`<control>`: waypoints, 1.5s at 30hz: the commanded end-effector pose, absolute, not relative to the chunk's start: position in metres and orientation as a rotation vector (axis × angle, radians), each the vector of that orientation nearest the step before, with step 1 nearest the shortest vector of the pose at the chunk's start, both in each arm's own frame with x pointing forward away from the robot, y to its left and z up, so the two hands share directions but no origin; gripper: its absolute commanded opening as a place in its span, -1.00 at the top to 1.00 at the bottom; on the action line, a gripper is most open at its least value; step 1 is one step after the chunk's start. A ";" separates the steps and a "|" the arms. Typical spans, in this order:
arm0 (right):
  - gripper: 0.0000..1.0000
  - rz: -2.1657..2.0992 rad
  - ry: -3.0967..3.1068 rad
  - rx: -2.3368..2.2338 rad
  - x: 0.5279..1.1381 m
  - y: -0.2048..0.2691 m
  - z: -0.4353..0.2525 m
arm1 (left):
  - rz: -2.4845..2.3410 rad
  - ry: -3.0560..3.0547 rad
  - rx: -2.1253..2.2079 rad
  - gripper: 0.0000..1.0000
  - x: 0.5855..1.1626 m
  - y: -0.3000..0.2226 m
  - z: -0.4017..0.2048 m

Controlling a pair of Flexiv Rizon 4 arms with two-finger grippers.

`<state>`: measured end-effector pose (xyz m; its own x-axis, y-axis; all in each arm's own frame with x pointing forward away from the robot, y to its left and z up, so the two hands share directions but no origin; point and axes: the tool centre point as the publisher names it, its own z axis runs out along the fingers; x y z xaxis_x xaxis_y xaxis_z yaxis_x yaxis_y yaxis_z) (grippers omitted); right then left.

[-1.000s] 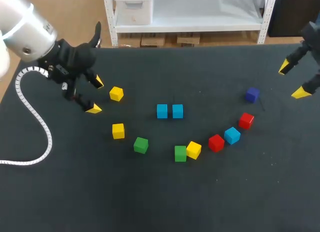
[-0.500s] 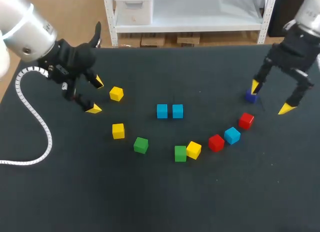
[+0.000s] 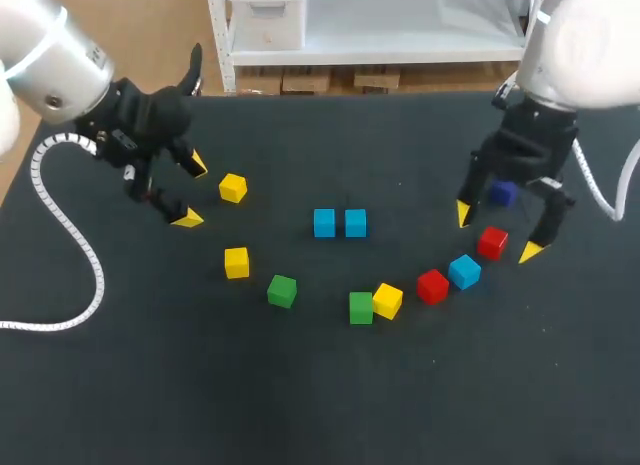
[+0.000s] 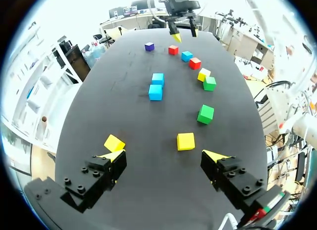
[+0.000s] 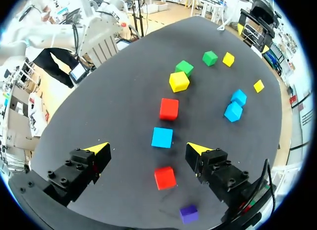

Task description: Place the blue cubes, place green cubes on the blue cubes, place the yellow cubes on the green cubes, then place the red cubes on the yellow cubes, and place purple cube on the red cubes.

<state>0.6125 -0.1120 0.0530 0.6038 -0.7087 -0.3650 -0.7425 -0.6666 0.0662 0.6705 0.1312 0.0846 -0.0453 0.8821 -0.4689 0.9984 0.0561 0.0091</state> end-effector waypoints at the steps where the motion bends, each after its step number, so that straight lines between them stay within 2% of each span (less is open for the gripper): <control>1: -1.00 0.508 1.270 -2.722 0.605 -0.105 0.042 | -0.463 1.987 1.889 -1.00 0.671 0.132 0.084; 12: -1.00 0.497 1.339 -2.686 0.606 -0.087 0.010 | -0.463 1.987 1.889 -1.00 0.671 0.132 0.084; 39: -0.98 0.480 1.499 -2.572 0.622 -0.093 -0.005 | -0.463 1.987 1.889 -1.00 0.671 0.132 0.084; 41: -0.80 0.486 1.504 -2.567 0.622 -0.093 -0.006 | -0.463 1.987 1.889 -1.00 0.671 0.132 0.084; 42: -0.18 0.487 1.505 -2.565 0.622 -0.093 -0.006 | -0.463 1.987 1.889 -1.00 0.671 0.132 0.084; 43: 0.05 0.488 1.506 -2.565 0.622 -0.093 -0.006 | -0.463 1.987 1.889 -1.00 0.671 0.132 0.084; 45: 0.16 0.491 1.508 -2.568 0.622 -0.092 -0.007 | -0.463 1.987 1.889 -1.00 0.671 0.132 0.084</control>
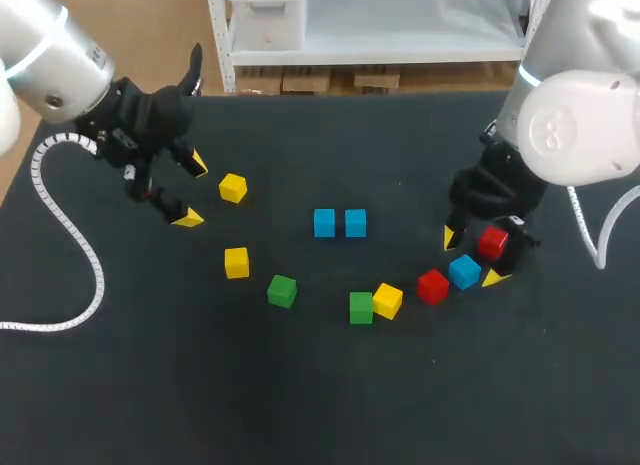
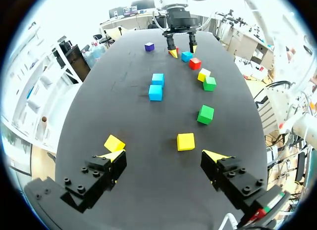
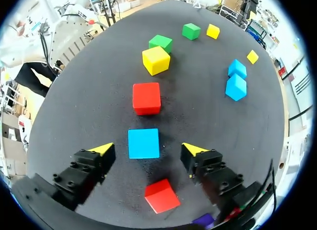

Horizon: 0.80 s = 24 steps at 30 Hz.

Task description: Place the blue cubes, place green cubes on the blue cubes, place the yellow cubes on the green cubes, then place the red cubes on the yellow cubes, and place purple cube on the red cubes.

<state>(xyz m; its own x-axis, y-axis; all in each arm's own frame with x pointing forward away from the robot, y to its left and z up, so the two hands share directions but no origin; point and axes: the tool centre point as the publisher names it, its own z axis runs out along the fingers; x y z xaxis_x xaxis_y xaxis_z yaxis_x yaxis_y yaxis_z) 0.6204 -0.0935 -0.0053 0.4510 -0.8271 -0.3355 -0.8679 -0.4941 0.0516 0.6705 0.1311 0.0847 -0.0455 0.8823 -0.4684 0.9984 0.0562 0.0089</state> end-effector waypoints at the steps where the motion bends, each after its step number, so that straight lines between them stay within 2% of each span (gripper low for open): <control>1: 0.15 0.494 1.512 -2.570 0.622 -0.091 -0.008 | -0.463 1.987 1.889 -1.00 0.671 0.132 0.084; 3: 0.11 0.497 1.515 -2.571 0.623 -0.091 -0.010 | -0.463 1.987 1.889 -1.00 0.671 0.132 0.084; 5: 0.31 0.500 1.520 -2.571 0.622 -0.090 -0.010 | -0.463 1.987 1.889 -1.00 0.671 0.132 0.084; 7: 0.54 0.501 1.522 -2.571 0.622 -0.090 -0.011 | -0.463 1.987 1.889 -1.00 0.671 0.132 0.084; 9: 0.98 0.503 1.531 -2.567 0.622 -0.090 -0.012 | -0.463 1.987 1.889 -1.00 0.671 0.132 0.084; 17: 1.00 0.510 1.573 -2.522 0.624 -0.093 -0.006 | -0.463 1.987 1.889 -1.00 0.671 0.132 0.084; 24: 1.00 0.517 1.796 -2.303 0.644 -0.093 0.007 | -0.463 1.987 1.889 -1.00 0.671 0.132 0.084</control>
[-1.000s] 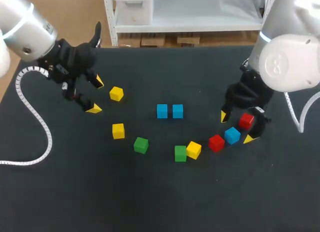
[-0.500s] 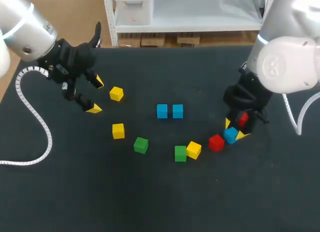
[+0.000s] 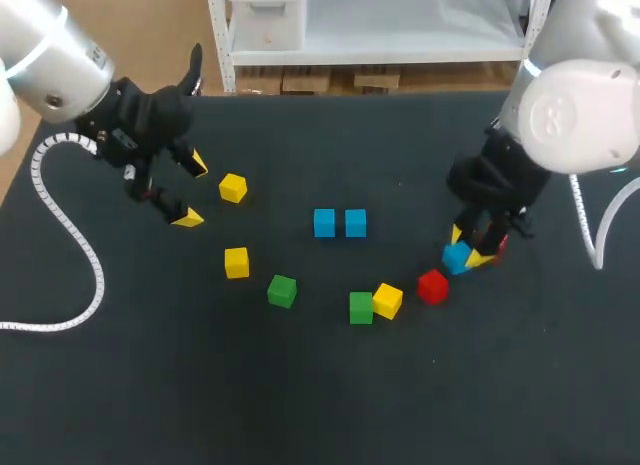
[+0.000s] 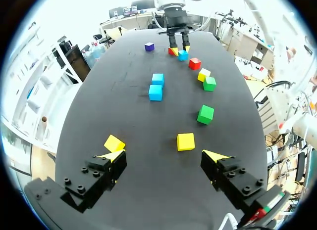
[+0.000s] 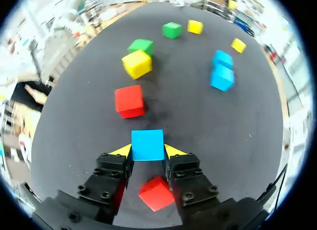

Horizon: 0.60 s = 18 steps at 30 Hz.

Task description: Place the blue cubes, place green cubes on the blue cubes, place the yellow cubes on the green cubes, then place the red cubes on the yellow cubes, and place purple cube on the red cubes.

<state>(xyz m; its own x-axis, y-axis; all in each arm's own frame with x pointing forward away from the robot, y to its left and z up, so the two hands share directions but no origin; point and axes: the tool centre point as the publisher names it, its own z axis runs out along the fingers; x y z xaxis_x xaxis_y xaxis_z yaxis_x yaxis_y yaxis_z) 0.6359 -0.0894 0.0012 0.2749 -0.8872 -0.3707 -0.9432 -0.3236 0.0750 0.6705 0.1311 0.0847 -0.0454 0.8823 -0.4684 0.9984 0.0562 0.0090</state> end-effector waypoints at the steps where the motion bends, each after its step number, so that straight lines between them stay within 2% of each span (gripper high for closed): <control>1: 1.00 0.529 1.826 -2.256 0.648 -0.091 0.009 | -0.463 1.987 1.889 -1.00 0.671 0.132 0.084; 18: 1.00 0.408 1.969 -2.027 0.675 -0.035 0.014 | -0.463 1.987 1.889 -1.00 0.671 0.132 0.084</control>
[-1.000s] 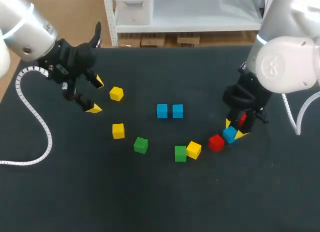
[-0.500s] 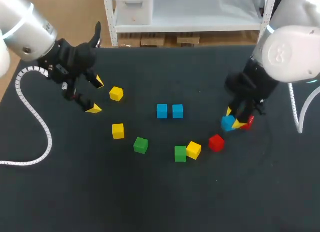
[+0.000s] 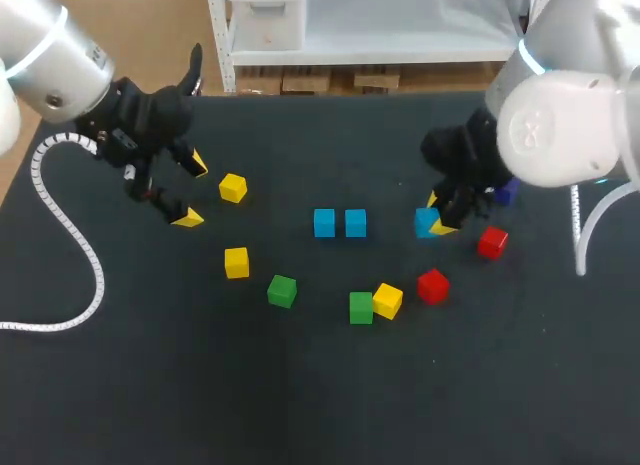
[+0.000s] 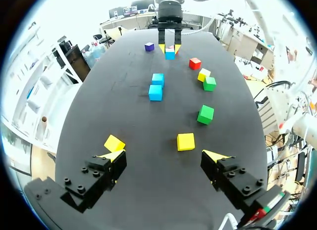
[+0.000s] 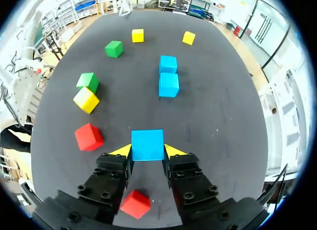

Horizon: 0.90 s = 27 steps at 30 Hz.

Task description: Place the blue cubes, place green cubes on the blue cubes, place the yellow cubes on the green cubes, then place the red cubes on the yellow cubes, and place purple cube on the red cubes.

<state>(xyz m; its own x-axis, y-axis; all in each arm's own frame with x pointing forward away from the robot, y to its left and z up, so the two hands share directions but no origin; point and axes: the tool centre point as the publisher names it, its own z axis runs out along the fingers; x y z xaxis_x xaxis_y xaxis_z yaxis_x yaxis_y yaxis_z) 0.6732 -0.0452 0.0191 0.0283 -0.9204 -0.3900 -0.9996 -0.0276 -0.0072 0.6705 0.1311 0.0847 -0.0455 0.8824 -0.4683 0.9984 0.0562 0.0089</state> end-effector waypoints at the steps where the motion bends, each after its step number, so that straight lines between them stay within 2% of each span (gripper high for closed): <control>1: 1.00 0.415 1.967 -2.028 0.675 -0.032 0.014 | -0.463 1.987 1.889 -1.00 0.671 0.132 0.084; 16: 1.00 0.393 2.011 -2.017 0.696 -0.002 0.004 | -0.463 1.987 1.889 -1.00 0.671 0.132 0.084; 27: 1.00 0.335 2.017 -2.037 0.702 0.004 -0.006 | -0.463 1.987 1.889 -1.00 0.671 0.132 0.084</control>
